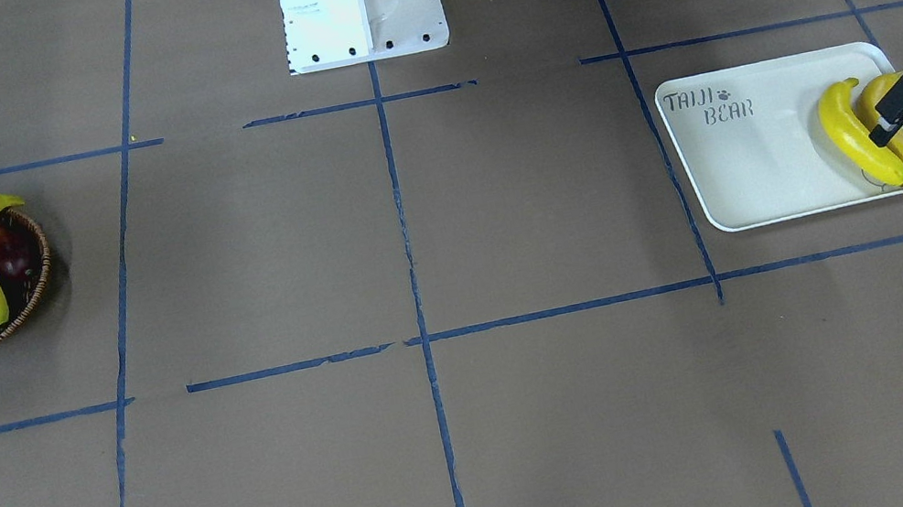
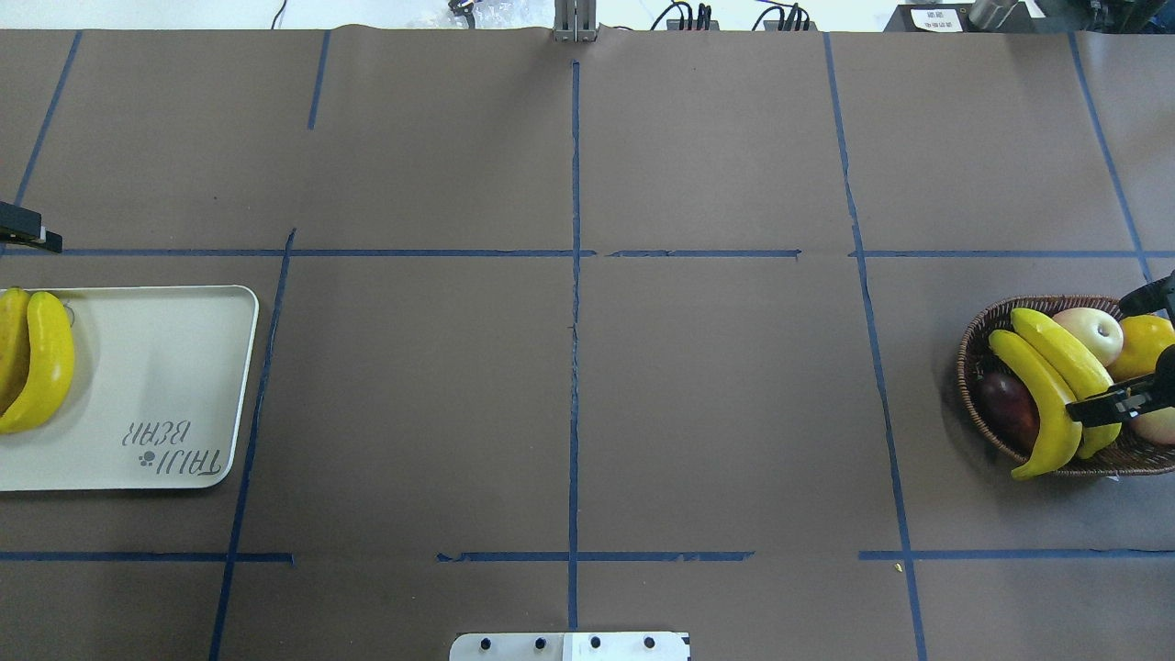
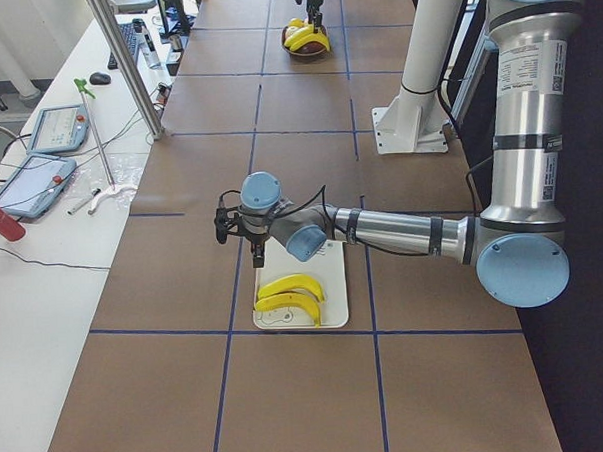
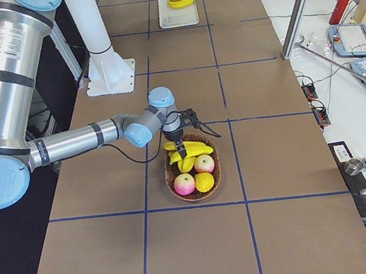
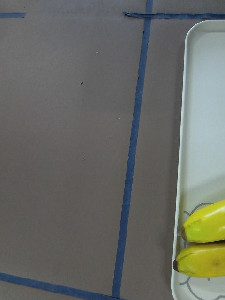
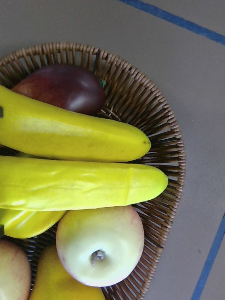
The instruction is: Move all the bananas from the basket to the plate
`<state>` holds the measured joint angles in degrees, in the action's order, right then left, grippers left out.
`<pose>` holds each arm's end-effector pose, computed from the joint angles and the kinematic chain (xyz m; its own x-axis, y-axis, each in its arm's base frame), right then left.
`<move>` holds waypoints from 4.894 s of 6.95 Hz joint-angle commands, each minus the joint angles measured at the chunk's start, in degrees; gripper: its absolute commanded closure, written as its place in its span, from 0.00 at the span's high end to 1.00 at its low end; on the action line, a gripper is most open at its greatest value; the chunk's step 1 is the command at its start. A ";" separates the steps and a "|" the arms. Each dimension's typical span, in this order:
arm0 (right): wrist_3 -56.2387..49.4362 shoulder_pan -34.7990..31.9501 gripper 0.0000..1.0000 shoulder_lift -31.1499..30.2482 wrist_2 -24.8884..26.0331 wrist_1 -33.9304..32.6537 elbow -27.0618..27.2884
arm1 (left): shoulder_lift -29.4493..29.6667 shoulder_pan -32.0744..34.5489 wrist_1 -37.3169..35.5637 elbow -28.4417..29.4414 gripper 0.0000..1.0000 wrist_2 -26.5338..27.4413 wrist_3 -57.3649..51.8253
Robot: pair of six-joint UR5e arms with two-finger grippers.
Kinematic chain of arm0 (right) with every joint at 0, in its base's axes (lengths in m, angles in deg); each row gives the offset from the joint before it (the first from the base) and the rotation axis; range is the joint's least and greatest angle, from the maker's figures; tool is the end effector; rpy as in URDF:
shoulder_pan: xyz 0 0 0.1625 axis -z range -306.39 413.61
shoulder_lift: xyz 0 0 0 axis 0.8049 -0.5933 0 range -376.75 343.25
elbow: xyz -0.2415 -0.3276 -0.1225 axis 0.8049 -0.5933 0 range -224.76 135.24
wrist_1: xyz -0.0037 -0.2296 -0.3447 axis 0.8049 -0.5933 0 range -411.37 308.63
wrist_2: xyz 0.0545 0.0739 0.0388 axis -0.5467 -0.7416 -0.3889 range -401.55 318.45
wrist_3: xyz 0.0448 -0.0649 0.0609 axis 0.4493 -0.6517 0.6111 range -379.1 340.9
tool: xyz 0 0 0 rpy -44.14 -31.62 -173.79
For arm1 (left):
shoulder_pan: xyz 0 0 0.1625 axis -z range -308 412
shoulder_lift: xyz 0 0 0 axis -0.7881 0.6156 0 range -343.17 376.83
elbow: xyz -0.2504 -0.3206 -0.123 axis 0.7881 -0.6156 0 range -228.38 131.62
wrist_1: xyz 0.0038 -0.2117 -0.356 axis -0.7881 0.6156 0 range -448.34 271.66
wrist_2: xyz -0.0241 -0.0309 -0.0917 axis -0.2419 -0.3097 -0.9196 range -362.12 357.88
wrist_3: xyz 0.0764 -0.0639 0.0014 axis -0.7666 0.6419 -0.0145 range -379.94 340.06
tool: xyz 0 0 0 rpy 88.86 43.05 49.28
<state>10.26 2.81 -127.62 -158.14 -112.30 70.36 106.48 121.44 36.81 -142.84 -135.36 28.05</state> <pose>-0.1664 -0.3442 0.5502 0.7274 -0.3412 0.5953 0.1967 0.9349 0.2955 0.1188 -0.5020 0.5523 0.5566 -0.0955 -0.8253 0.2115 0.9769 0.0296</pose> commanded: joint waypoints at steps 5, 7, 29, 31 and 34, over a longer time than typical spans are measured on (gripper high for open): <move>-4.84 -0.18 0.73 -1.81 0.04 0.02 -0.34 | 0.00 -0.09 0.00 -0.02 1.00 0.00 0.00; -4.84 -0.01 0.73 -1.46 0.22 0.02 -1.13 | 0.00 -0.09 0.00 0.07 1.00 0.00 0.00; -1.85 -16.09 0.00 11.33 -21.28 -1.21 -2.27 | 2.80 -0.18 0.18 -0.20 1.00 -4.39 0.18; 19.68 -13.30 0.00 24.41 -21.57 -0.77 -3.06 | 7.79 -0.18 0.70 -0.28 1.00 -4.48 6.63; 36.17 -4.18 0.00 36.29 -18.00 -0.51 -2.89 | 17.10 -4.36 0.97 -2.21 1.00 -4.83 18.59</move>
<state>41.11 -5.83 -96.26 -178.42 -112.86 67.52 119.67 119.66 37.67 -143.90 -140.13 41.73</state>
